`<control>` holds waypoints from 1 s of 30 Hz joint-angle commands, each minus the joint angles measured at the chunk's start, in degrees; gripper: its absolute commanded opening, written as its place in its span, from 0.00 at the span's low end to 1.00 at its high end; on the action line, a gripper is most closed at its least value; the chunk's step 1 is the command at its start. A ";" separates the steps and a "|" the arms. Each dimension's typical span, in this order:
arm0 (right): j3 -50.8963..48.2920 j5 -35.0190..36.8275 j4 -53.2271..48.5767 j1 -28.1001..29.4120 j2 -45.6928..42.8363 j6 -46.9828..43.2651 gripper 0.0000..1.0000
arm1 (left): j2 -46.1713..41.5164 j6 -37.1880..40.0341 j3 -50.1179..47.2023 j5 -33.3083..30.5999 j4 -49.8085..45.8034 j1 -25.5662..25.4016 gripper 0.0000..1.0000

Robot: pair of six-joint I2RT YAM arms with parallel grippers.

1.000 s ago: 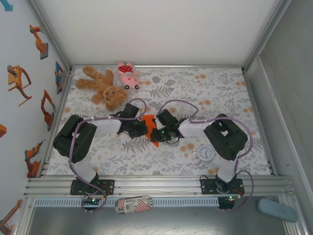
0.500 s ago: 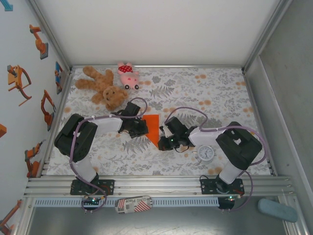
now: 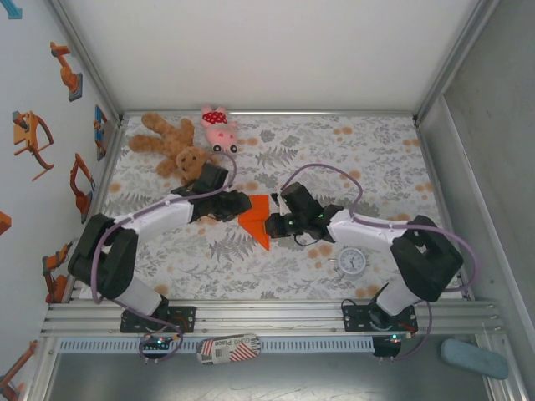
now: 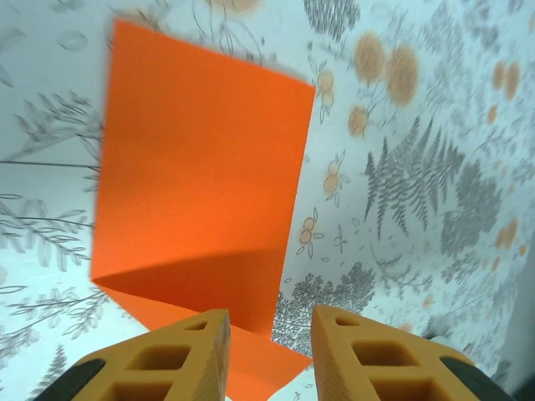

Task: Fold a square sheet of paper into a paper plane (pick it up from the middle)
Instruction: Third fold the triangle at the center of the table.

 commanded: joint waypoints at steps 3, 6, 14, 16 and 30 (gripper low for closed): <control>2.33 -2.20 4.63 0.64 3.85 2.86 0.00 | -4.54 -5.87 -8.06 -0.18 2.27 4.37 0.35; 2.22 -0.81 4.90 1.19 3.84 2.55 0.00 | -5.52 -6.60 -10.18 0.09 2.61 5.29 0.38; 2.51 2.40 5.79 2.16 4.96 3.16 0.04 | -2.53 -10.93 -12.93 3.18 9.60 5.21 0.45; 3.49 2.00 5.05 2.25 6.55 3.24 0.04 | -1.69 -11.29 -12.66 3.97 10.43 5.11 0.45; 8.72 7.71 -2.59 1.68 15.53 5.15 0.05 | 0.33 -11.05 -12.05 5.44 11.35 3.66 0.42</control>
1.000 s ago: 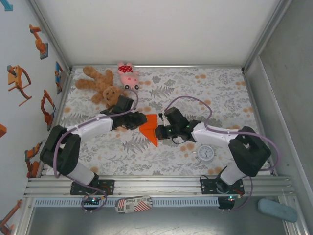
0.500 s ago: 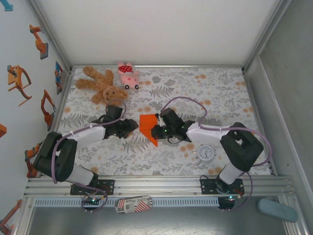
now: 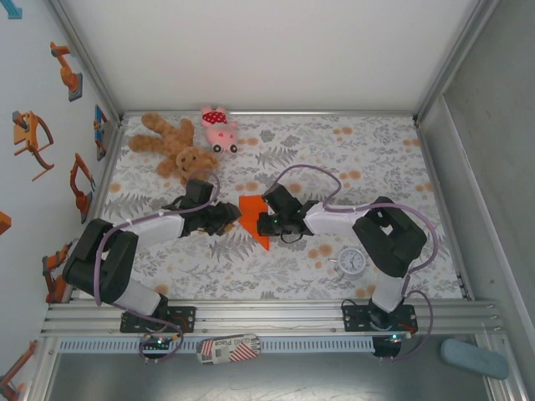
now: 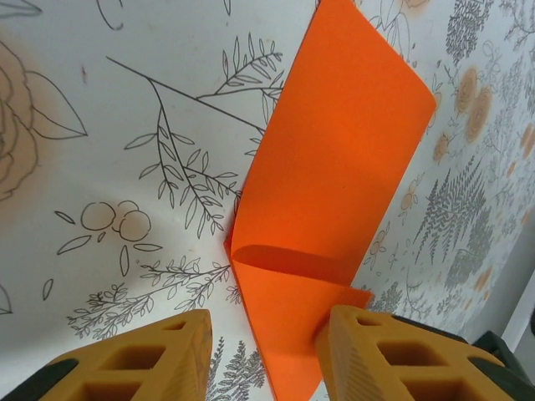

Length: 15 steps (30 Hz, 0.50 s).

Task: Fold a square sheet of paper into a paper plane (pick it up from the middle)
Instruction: Third fold the triangle at the center of the table.

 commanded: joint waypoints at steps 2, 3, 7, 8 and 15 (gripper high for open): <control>0.76 1.68 -2.03 -0.20 1.62 1.88 0.06 | 1.58 -0.66 0.59 1.67 1.22 -0.72 0.43; 0.62 1.68 -1.94 -0.21 1.75 2.00 0.06 | 1.91 -0.58 0.80 2.05 1.46 -0.90 0.43; -0.21 1.52 -1.35 -0.33 2.04 2.67 0.08 | 4.03 -0.29 2.02 3.07 2.07 -1.53 0.43; -0.43 1.38 -1.19 -0.37 2.07 2.82 0.08 | 4.48 -0.19 2.33 3.24 2.23 -1.66 0.43; -1.32 0.89 -0.47 -0.65 1.91 2.96 0.09 | 7.55 0.29 4.54 3.60 2.95 -2.07 0.27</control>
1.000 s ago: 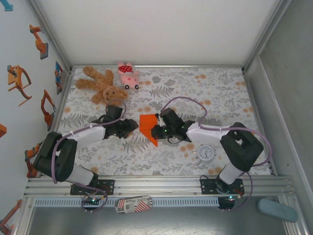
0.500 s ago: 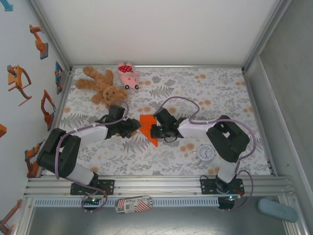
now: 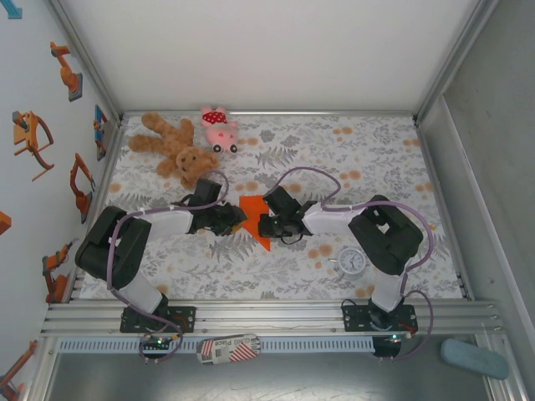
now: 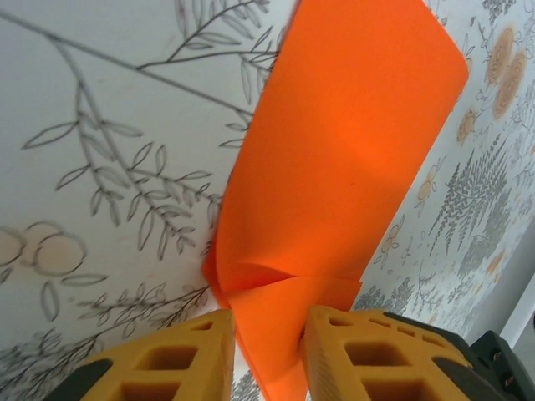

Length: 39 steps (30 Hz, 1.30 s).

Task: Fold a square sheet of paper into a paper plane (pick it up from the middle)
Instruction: Third fold the triangle at the center of the table, then fourth fold the wing at the center of the table.

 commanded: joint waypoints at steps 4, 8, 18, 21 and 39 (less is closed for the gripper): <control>-1.32 1.09 -0.31 -0.53 0.57 0.53 0.09 | 1.49 0.67 1.85 1.26 1.05 -0.15 0.27; -1.40 1.11 -0.31 -0.61 0.48 0.47 0.09 | 1.33 0.76 1.67 0.96 0.52 0.06 0.29; -1.49 1.00 -0.40 -0.67 0.83 0.67 0.09 | 1.44 0.91 1.22 0.61 0.20 0.45 0.31; -1.41 0.92 -0.40 -0.66 0.84 0.67 0.09 | 2.43 1.08 1.81 1.92 1.30 0.43 0.27; -2.20 0.45 -0.40 -1.19 0.30 -0.29 0.08 | 2.52 4.42 1.84 8.14 5.11 1.13 0.26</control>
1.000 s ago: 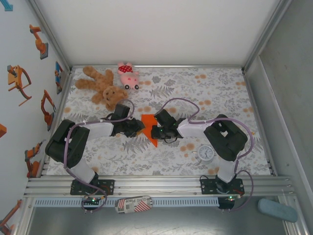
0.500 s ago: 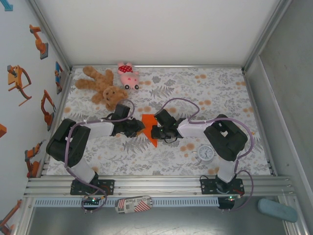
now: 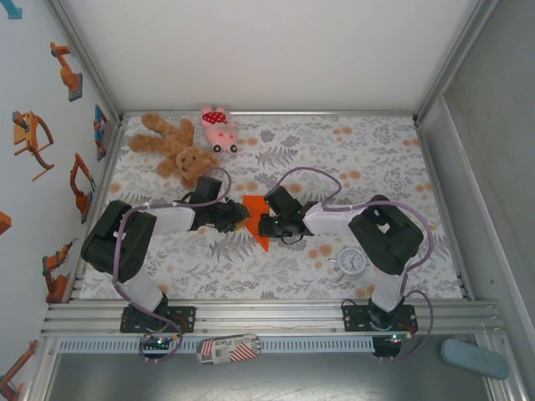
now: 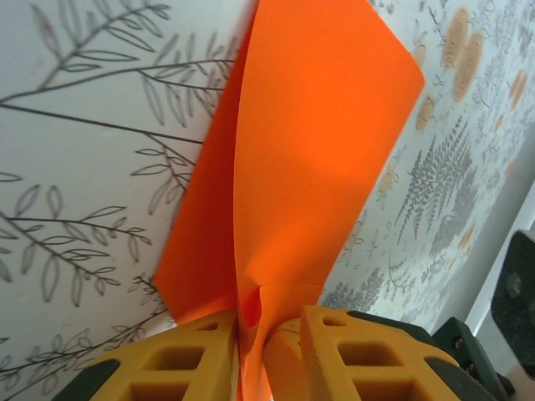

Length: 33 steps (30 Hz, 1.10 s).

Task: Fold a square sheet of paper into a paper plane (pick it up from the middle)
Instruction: Fourth fold the wing at the center of the table.

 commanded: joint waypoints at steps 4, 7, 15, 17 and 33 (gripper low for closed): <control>-1.78 1.20 -1.29 -0.75 0.13 -0.72 0.08 | 0.82 4.46 1.06 3.38 0.12 0.37 0.26; -2.37 1.06 -0.60 -0.75 -0.30 -0.72 0.08 | 1.84 6.27 2.00 4.08 -0.94 0.42 0.26; -2.79 1.06 -0.59 -0.93 -1.01 -0.90 0.08 | 4.48 9.46 3.94 5.05 -3.25 0.62 0.24; -2.84 1.13 -0.74 -1.02 -1.19 -1.07 0.08 | 4.88 9.80 4.16 5.22 -3.28 0.84 0.22; -3.77 8.05 -2.50 -1.19 -12.45 -11.88 0.24 | -0.05 7.03 4.72 1.73 -6.73 0.87 0.02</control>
